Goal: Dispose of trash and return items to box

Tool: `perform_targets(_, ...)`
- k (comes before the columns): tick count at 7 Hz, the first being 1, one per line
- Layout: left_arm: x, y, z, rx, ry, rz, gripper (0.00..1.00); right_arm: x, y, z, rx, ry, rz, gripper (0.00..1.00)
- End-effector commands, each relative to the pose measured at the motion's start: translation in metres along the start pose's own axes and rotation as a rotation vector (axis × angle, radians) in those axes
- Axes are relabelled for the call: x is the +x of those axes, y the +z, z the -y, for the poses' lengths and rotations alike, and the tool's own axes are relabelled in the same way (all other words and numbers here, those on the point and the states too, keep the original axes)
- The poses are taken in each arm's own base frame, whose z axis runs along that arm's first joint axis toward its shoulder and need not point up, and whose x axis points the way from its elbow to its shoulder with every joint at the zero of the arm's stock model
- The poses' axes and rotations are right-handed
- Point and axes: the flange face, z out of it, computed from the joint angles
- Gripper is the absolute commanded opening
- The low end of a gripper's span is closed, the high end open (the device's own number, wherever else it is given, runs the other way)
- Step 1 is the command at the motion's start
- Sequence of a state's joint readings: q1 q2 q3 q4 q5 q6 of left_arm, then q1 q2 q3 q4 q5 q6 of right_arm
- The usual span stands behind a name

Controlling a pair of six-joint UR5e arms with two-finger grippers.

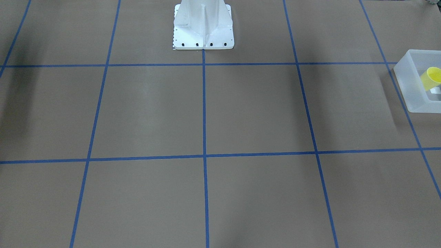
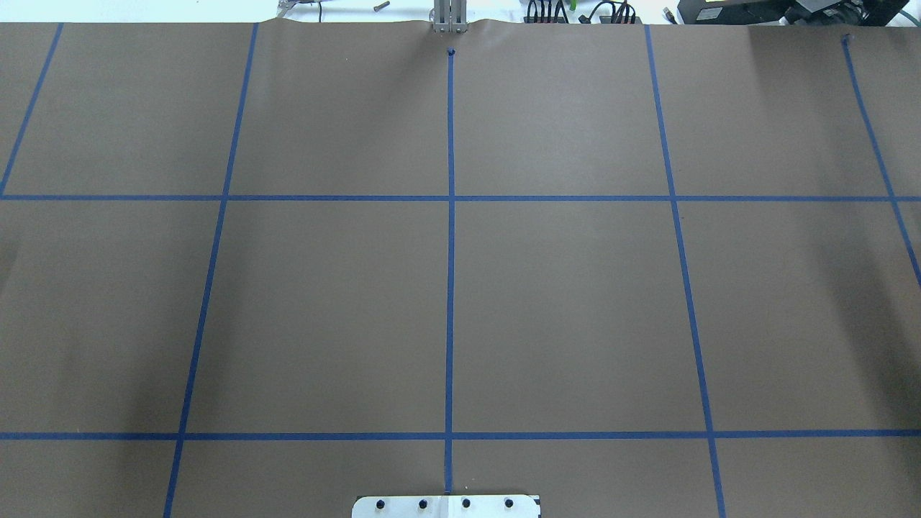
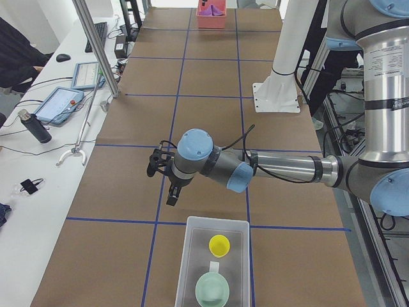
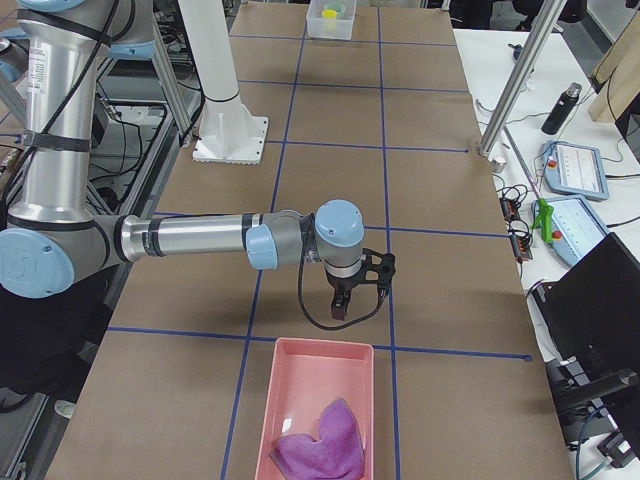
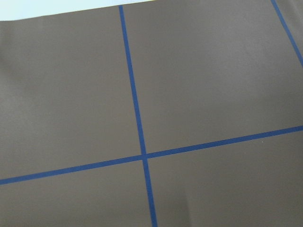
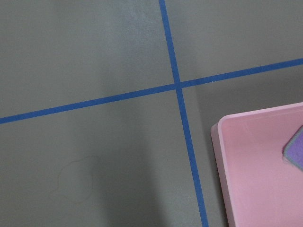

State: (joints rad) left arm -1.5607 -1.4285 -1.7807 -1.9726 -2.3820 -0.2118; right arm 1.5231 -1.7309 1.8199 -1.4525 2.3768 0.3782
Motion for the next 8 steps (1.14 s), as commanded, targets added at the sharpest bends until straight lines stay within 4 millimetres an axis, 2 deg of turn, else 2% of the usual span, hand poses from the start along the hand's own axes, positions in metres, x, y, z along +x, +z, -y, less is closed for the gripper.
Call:
perform_targets(1,-0.01,0.022,-0.017,-0.036,-0.004,0.124,0.99,0.001,0.0,0.0,-0.001,0.002,0.003,1.0)
perform_targets(2,-0.01,0.033,-0.022,-0.06,0.005,0.151,0.99,0.001,0.0,0.0,-0.001,0.002,0.002,1.0)
perform_targets(6,-0.012,0.033,-0.03,-0.09,-0.015,0.157,0.99,0.002,0.0,-0.001,-0.002,0.006,-0.005,1.0)
perform_targets(7,-0.013,0.034,-0.031,-0.092,-0.017,0.157,0.99,0.012,0.008,-0.004,-0.014,0.021,-0.016,1.0)
perform_targets(8,-0.013,0.035,-0.03,-0.092,-0.017,0.157,0.99,0.017,0.006,-0.004,-0.011,0.032,-0.017,1.0)
